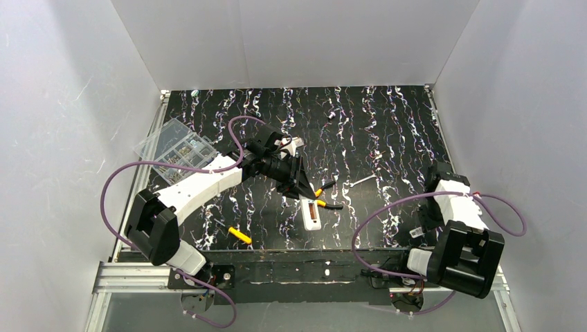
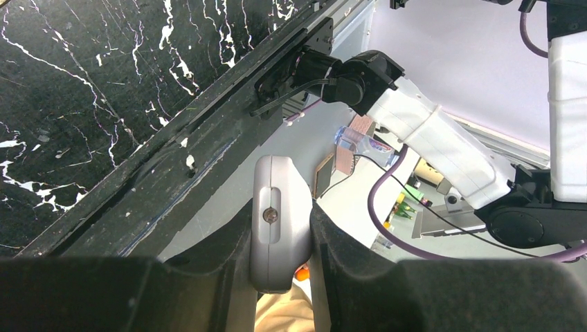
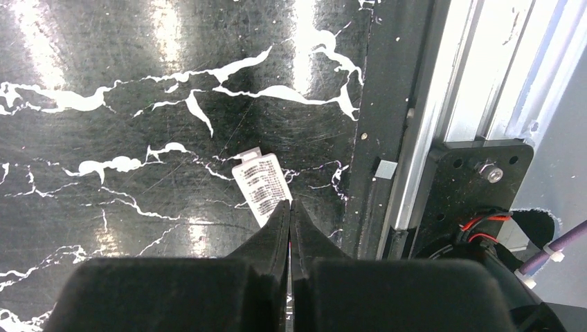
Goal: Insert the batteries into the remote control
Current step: Move the battery cover to the center of the board.
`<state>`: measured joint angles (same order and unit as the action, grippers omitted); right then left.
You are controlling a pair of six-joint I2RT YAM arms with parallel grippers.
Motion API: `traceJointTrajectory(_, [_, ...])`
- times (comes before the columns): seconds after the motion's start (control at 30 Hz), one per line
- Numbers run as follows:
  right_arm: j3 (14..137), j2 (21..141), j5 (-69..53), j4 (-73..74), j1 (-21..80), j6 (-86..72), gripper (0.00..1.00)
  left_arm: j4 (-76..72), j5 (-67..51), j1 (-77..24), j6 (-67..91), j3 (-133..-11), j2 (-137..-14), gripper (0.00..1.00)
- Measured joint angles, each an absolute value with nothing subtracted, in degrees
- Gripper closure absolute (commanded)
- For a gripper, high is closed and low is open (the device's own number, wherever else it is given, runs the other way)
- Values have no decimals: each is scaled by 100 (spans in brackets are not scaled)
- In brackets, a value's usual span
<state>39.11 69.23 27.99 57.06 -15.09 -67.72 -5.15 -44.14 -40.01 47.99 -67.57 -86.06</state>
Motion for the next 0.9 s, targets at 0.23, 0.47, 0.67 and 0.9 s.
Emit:
traceJointTrajectory(0.23, [3911,7345,2746,5673,-1682,-6724,99,-517,-4416,-4001,4797,-6761,-8667,100])
traceJointTrajectory(0.47, [3911,7706,2626,5553,-1730,-6685,99,-495,-4416,-4005,4755,-6764,-8698,100])
traceJointTrajectory(0.67, [3931,7889,2515,5428,-1730,-6549,99,-464,-4416,-4005,4711,-6777,-8705,100])
traceJointTrajectory(0.9, [3953,7915,2445,5356,-1730,-6180,99,-429,-4416,-4005,4646,-6836,-8748,100])
